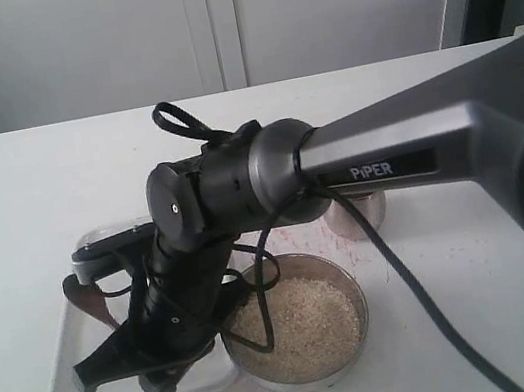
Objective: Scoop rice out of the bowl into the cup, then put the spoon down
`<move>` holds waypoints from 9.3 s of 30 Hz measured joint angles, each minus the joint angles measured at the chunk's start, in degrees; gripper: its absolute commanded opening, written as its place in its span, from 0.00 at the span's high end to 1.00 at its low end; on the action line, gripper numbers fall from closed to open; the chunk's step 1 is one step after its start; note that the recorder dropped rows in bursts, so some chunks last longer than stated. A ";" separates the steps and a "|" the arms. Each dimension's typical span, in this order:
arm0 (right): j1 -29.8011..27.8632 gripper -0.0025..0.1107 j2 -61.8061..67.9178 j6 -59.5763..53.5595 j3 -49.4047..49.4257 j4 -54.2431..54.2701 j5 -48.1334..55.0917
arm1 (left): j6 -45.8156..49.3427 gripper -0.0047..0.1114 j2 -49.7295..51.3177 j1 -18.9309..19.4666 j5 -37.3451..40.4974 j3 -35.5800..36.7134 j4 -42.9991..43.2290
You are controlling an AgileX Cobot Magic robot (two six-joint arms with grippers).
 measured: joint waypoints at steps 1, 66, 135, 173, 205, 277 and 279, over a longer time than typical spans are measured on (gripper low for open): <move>0.00 0.98 0.00 0.00 -0.12 0.00 0.00 | 0.00 0.84 0.00 0.00 0.00 0.00 0.00; -0.73 0.98 2.81 7.76 -5.89 -0.65 6.90 | 0.00 0.84 0.00 0.00 0.00 0.00 0.00; -0.91 0.68 -3.09 10.57 -11.14 -3.90 7.66 | 0.00 0.84 0.00 0.00 0.00 0.00 0.00; -0.91 0.90 -32.07 -1.72 -10.24 -3.90 10.39 | 0.00 0.84 0.00 0.00 0.00 0.00 0.00; -0.91 0.90 -72.36 -2.80 23.88 -6.14 -3.47 | 0.00 0.84 0.00 0.00 0.00 0.00 0.00; -0.91 0.90 -111.67 -15.84 82.62 -1.94 -39.38 | 0.00 0.84 0.00 0.00 0.00 0.00 0.00; -0.91 0.90 -111.67 -15.32 82.62 -1.94 -38.58 | 0.00 0.84 0.00 0.00 0.00 0.00 0.00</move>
